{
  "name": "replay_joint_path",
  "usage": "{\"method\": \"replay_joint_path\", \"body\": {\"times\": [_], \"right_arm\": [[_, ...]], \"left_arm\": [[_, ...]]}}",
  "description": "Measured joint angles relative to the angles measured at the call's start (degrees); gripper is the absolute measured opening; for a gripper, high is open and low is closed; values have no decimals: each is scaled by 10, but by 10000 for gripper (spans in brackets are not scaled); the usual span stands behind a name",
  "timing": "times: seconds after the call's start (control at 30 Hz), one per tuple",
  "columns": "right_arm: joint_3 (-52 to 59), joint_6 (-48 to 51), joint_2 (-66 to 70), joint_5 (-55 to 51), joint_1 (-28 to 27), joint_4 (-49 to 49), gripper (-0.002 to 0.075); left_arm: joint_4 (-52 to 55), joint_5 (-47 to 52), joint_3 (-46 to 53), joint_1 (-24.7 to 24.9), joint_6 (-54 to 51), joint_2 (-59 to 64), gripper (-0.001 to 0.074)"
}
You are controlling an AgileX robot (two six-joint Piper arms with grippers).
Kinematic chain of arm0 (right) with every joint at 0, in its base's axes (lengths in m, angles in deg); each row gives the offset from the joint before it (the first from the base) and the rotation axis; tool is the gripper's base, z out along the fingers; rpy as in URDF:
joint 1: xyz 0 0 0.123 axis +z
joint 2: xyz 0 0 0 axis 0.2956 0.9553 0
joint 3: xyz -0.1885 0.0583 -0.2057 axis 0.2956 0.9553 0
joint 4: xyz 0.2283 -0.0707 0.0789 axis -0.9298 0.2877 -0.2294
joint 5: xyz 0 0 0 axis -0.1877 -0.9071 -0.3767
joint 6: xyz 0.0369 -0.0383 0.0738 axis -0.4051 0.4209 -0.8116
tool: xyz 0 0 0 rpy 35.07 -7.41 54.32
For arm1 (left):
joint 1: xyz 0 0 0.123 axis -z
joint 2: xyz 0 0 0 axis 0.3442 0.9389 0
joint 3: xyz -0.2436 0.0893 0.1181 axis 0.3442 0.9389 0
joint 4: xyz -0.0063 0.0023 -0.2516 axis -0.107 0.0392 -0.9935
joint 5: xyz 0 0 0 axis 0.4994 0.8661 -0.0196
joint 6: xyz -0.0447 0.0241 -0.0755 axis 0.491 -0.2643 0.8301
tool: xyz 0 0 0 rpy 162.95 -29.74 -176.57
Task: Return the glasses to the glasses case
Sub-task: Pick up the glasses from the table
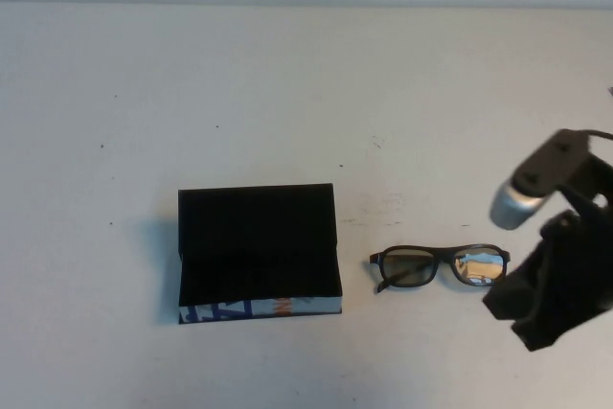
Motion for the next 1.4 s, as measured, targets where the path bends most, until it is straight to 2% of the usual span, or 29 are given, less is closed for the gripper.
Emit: {"method": "replay_joint_path", "body": {"times": [0.13, 0.23, 0.33, 0.5, 0.6, 0.8, 1.4], "right_arm": [[-73, 76, 87, -15, 42, 23, -8], [-125, 121, 140, -37, 56, 63, 27], [-166, 178, 184, -53, 59, 91, 119], [-205, 257, 237, -61, 60, 133, 338], [-215, 288, 260, -53, 60, 154, 393], [-217, 329, 299, -20, 60, 171, 415], [-255, 337, 375, 16, 59, 188, 417]], "left_arm": [[0, 0, 0, 0, 0, 0, -1], [0, 0, 0, 0, 0, 0, -1], [0, 0, 0, 0, 0, 0, -1], [0, 1, 0, 0, 0, 0, -1], [0, 1, 0, 0, 0, 0, -1], [0, 1, 0, 0, 0, 0, -1], [0, 1, 0, 0, 0, 0, -1]]}}
